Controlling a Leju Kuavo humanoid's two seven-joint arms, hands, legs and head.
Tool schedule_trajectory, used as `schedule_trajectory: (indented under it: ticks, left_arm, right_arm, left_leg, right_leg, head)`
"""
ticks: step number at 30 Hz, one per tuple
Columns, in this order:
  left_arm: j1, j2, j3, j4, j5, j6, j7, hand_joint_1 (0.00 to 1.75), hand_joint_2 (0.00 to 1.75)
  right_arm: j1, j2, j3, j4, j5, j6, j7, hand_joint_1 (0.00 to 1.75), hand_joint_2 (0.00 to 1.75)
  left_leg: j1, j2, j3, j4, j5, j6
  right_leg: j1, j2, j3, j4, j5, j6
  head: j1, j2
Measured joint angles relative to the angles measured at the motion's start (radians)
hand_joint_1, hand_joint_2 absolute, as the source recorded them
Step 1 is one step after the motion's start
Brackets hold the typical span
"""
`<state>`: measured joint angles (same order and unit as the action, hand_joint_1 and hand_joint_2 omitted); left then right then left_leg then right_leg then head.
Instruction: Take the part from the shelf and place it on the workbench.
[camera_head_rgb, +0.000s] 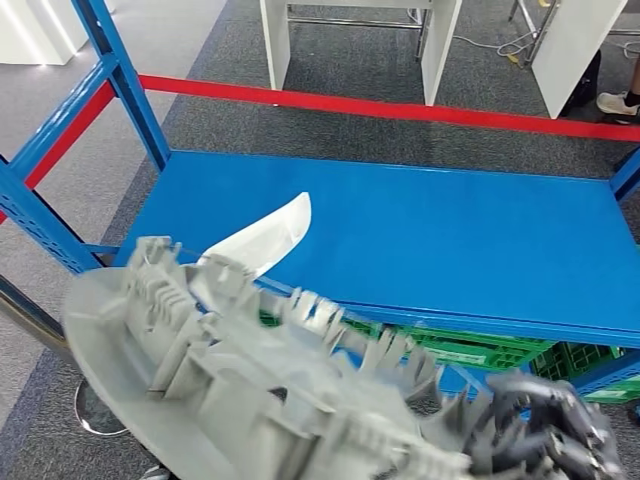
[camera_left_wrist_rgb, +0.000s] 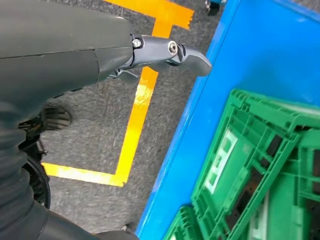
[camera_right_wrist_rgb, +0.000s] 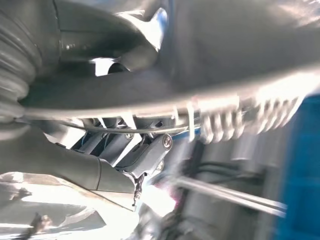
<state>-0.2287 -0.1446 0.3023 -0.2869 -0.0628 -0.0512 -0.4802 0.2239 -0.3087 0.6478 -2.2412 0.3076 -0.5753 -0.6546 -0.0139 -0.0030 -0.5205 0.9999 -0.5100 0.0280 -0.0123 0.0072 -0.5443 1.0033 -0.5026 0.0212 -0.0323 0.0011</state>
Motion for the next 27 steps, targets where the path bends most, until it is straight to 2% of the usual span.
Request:
schedule_trajectory:
  ticks: [1, 4, 7, 12, 16, 18, 19, 21, 22, 23, 24, 25, 27]
  left_arm:
    - [0.001, 0.000, 0.002, 0.000, 0.003, 0.007, -0.007, 0.00, 1.75]
    - [0.002, 0.001, 0.010, 0.000, 0.009, 0.029, -0.012, 0.00, 1.75]
    - [0.008, 0.008, 0.015, 0.000, 0.008, 0.040, -0.010, 0.00, 1.75]
    - [0.012, 0.023, 0.019, 0.000, 0.007, 0.045, -0.006, 0.00, 1.75]
    - [0.016, 0.030, 0.023, 0.000, 0.003, 0.066, 0.004, 0.00, 1.75]
    - [0.017, 0.031, 0.024, 0.000, -0.004, 0.077, 0.006, 0.00, 1.75]
    - [0.018, 0.032, 0.024, 0.000, -0.007, 0.081, 0.006, 0.00, 1.75]
    - [0.023, 0.033, 0.027, 0.000, -0.010, 0.084, 0.006, 0.00, 1.75]
    - [0.026, 0.034, 0.028, 0.000, -0.011, 0.084, 0.005, 0.00, 1.75]
    - [0.028, 0.034, 0.029, 0.000, -0.012, 0.083, 0.004, 0.00, 1.75]
    - [0.029, 0.034, 0.030, 0.000, -0.012, 0.083, 0.003, 0.00, 1.75]
    - [0.030, 0.034, 0.030, 0.000, -0.012, 0.082, 0.002, 0.00, 1.75]
    - [0.030, 0.035, 0.031, 0.000, -0.013, 0.080, -0.001, 0.00, 1.75]
  right_arm:
    - [0.016, 0.011, -0.006, -0.016, -0.063, 0.036, -0.032, 1.75, 1.75]
    - [0.061, 0.062, -0.058, -0.033, -0.228, 0.199, -0.043, 1.75, 1.75]
    - [0.102, 0.139, -0.160, -0.032, -0.308, 0.377, -0.040, 1.75, 1.75]
    - [0.138, 0.237, -0.281, -0.028, -0.336, 0.467, -0.040, 1.75, 1.75]
    - [0.167, 0.308, -0.354, -0.024, -0.345, 0.550, -0.040, 1.75, 1.75]
    - [0.177, 0.342, -0.392, -0.024, -0.349, 0.591, -0.040, 1.75, 1.75]
    - [0.180, 0.359, -0.412, -0.024, -0.351, 0.611, -0.040, 1.75, 1.75]
    - [0.184, 0.386, -0.447, -0.024, -0.353, 0.647, -0.041, 1.75, 1.75]
    - [0.186, 0.397, -0.462, -0.024, -0.351, 0.662, -0.041, 1.75, 1.75]
    - [0.188, 0.406, -0.474, -0.024, -0.348, 0.673, -0.041, 1.75, 1.75]
    - [0.189, 0.413, -0.483, -0.024, -0.344, 0.680, -0.040, 1.75, 1.75]
    - [0.190, 0.419, -0.489, -0.024, -0.339, 0.684, -0.040, 1.75, 1.75]
    - [0.188, 0.427, -0.499, -0.024, -0.333, 0.688, -0.040, 1.75, 1.75]
  left_leg:
    - [0.000, 0.000, 0.000, 0.000, 0.000, 0.000]
    - [0.000, 0.000, 0.000, 0.000, -0.001, 0.000]
    - [-0.001, 0.000, 0.000, 0.001, -0.001, 0.000]
    - [-0.003, 0.000, -0.002, 0.007, -0.002, 0.003]
    - [-0.002, 0.001, -0.003, 0.004, 0.008, 0.016]
    - [0.003, 0.005, -0.003, -0.009, 0.019, 0.026]
    - [0.005, 0.007, -0.005, -0.013, 0.024, 0.030]
    - [0.004, 0.011, -0.012, -0.013, 0.027, 0.032]
    - [0.004, 0.013, -0.016, -0.011, 0.028, 0.031]
    - [0.004, 0.015, -0.018, -0.009, 0.029, 0.031]
    - [0.005, 0.015, -0.019, -0.007, 0.029, 0.029]
    - [0.007, 0.016, -0.020, -0.004, 0.028, 0.027]
    - [0.007, 0.015, -0.026, 0.006, 0.027, 0.017]
  right_leg:
    - [0.000, 0.000, 0.000, 0.000, 0.000, 0.000]
    - [-0.001, 0.000, 0.000, 0.000, 0.000, 0.000]
    - [-0.001, -0.001, 0.000, 0.000, 0.000, 0.001]
    - [-0.002, 0.000, 0.001, -0.001, 0.003, 0.004]
    - [-0.005, 0.001, -0.001, -0.002, 0.008, 0.016]
    - [-0.005, 0.000, -0.018, 0.031, -0.025, 0.020]
    - [-0.005, -0.001, -0.038, 0.077, -0.058, 0.021]
    - [-0.006, -0.002, -0.092, 0.210, -0.125, 0.024]
    - [-0.007, -0.002, -0.112, 0.260, -0.140, 0.026]
    - [-0.008, -0.002, -0.115, 0.276, -0.134, 0.028]
    - [-0.009, -0.003, -0.100, 0.252, -0.109, 0.030]
    - [-0.011, -0.006, -0.066, 0.192, -0.072, 0.031]
    - [-0.011, -0.008, 0.002, 0.069, -0.029, 0.031]
  head:
    - [0.000, 0.000]
    - [0.000, 0.000]
    - [0.000, 0.000]
    - [0.000, 0.000]
    - [0.000, 0.000]
    - [0.002, 0.000]
    - [0.004, 0.000]
    - [0.007, 0.000]
    - [0.007, 0.000]
    - [0.007, 0.000]
    - [0.007, 0.000]
    - [0.007, 0.000]
    - [0.008, 0.000]
